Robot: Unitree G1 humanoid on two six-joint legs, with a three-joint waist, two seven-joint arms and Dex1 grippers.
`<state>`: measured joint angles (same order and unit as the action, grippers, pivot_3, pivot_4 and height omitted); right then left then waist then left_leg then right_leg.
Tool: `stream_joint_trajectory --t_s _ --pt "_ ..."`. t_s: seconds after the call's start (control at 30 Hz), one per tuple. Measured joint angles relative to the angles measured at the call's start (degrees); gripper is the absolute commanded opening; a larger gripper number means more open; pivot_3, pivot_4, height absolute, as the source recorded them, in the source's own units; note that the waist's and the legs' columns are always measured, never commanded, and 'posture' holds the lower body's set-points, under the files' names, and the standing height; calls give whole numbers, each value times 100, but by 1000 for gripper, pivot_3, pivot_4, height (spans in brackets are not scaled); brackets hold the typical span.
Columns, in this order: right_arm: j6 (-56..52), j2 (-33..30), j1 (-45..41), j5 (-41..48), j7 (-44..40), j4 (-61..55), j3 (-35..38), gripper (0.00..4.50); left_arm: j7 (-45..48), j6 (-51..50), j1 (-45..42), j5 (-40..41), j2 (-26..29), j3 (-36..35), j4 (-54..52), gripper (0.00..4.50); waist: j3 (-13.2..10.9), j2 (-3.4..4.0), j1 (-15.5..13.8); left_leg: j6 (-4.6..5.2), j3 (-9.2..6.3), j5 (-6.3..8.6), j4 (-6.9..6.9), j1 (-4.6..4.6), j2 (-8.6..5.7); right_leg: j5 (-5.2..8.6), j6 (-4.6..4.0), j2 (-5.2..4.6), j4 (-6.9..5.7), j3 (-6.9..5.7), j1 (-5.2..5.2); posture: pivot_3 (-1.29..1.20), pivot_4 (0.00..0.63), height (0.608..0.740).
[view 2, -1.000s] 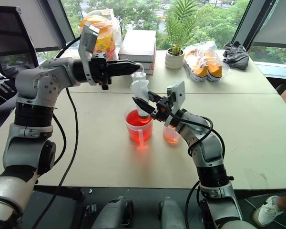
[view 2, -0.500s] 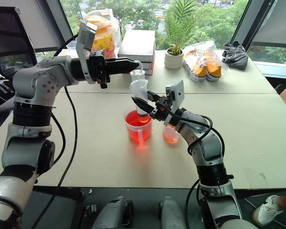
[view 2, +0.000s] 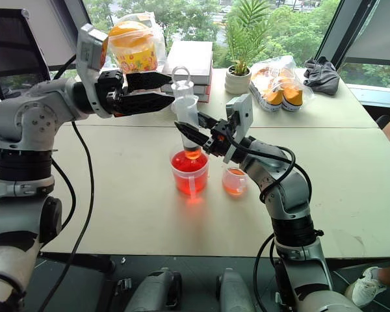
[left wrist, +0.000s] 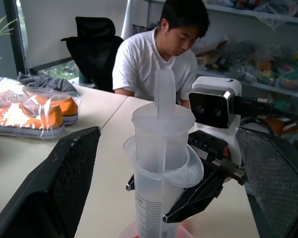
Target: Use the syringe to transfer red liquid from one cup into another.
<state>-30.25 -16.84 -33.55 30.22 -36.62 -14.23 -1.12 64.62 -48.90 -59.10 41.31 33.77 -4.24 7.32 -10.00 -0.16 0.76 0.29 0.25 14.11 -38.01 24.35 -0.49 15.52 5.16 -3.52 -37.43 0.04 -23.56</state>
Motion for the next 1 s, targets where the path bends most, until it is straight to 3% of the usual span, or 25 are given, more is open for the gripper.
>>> stream_joint_trajectory --t_s 0.17,0.3,0.43,0.73,1.0 --pt "-381 -149 -221 322 327 -142 385 1389 -20 -77 20 86 6 -106 -21 4452 -1 2 -9 0 0 0 0 2 -1 0 0 -3 1 0 -1 0 150 740" --pt "-726 -667 -807 868 827 -305 1426 1389 -26 -52 14 99 -160 -106 11 4452 0 0 -46 0 -3 0 0 2 -1 0 0 -6 10 -4 5 0 150 740" --pt "-890 -1157 -354 1003 932 -603 1855 1389 -17 87 -82 76 -540 -25 203 4452 0 -1 -39 2 -3 1 2 4 -2 0 0 -5 16 -2 7 0 150 740" --pt "-784 -979 1071 921 1219 -1112 1744 1389 35 725 -837 -342 -1329 326 1237 4452 -1 -1 -6 3 0 1 1 2 0 0 0 7 6 0 3 0 150 740" --pt "-423 -875 1489 522 1329 -1264 1272 1389 126 1561 -1587 -842 -2018 450 2408 4452 -3 -5 -26 3 1 1 0 4 -2 1 2 9 12 -1 4 0 150 740"
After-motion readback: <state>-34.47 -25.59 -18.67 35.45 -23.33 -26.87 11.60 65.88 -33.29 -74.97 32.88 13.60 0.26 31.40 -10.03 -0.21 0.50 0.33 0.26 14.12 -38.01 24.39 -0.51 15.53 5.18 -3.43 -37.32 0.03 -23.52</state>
